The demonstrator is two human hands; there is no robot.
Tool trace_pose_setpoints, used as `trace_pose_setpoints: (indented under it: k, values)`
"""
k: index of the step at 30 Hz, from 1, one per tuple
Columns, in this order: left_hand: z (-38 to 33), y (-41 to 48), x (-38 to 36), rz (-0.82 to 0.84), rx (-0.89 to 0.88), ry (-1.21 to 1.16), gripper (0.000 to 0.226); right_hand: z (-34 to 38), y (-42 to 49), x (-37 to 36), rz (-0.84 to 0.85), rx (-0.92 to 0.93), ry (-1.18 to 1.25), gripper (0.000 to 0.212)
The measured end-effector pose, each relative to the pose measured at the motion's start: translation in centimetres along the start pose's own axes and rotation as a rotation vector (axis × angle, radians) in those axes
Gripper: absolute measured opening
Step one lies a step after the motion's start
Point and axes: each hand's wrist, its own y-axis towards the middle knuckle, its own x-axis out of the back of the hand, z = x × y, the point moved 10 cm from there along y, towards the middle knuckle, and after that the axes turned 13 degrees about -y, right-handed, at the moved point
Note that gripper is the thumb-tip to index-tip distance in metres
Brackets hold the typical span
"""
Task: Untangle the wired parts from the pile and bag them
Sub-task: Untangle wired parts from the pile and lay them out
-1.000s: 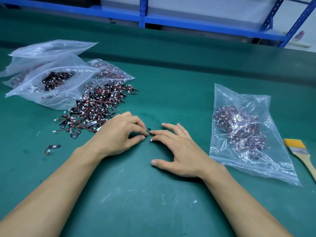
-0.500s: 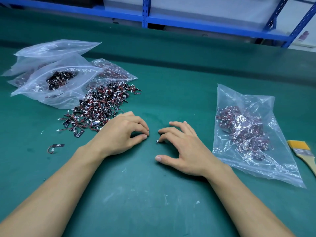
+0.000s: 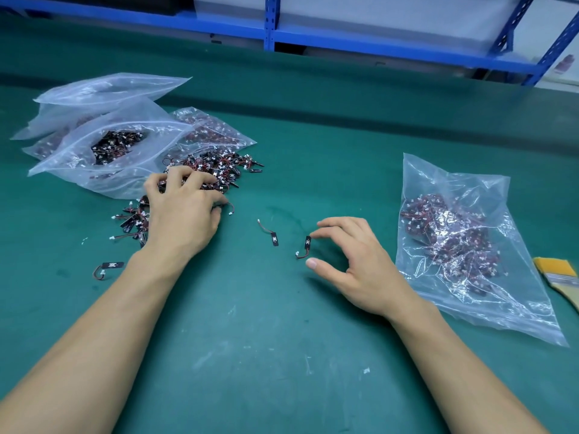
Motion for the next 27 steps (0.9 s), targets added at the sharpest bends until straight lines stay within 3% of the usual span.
trace_pose_setpoints:
  k: [6,12,18,25,27]
  values:
    - [-1.0,-0.3,-0.1,-0.013,-0.042,-0.088,0.005,-0.1,0.0,-0.3,0.016,0.008,-0.003,0.039]
    - [-4.9,-0.8,0.3,-0.032,-0.270,-0.319,0.005,0.8,0.0,-1.4,0.116,0.095,-0.075,0.041]
    - [-10.0,-3.1,0.4,0.032,-0.517,-0.558,0.010,0.9,0.4,1.0,-0.100,0.009,0.121,0.039]
    - [-11.9,-4.2,0.5,0.056,-0.573,-0.659,0.013,1.0,0.4,0.8,-0.130,-0.017,0.261,0.006]
    - [-11.9,-4.3,0.3,0.081,-0.572,-0.660,0.020,0.5,0.4,0.7,-0.120,-0.052,0.289,0.006]
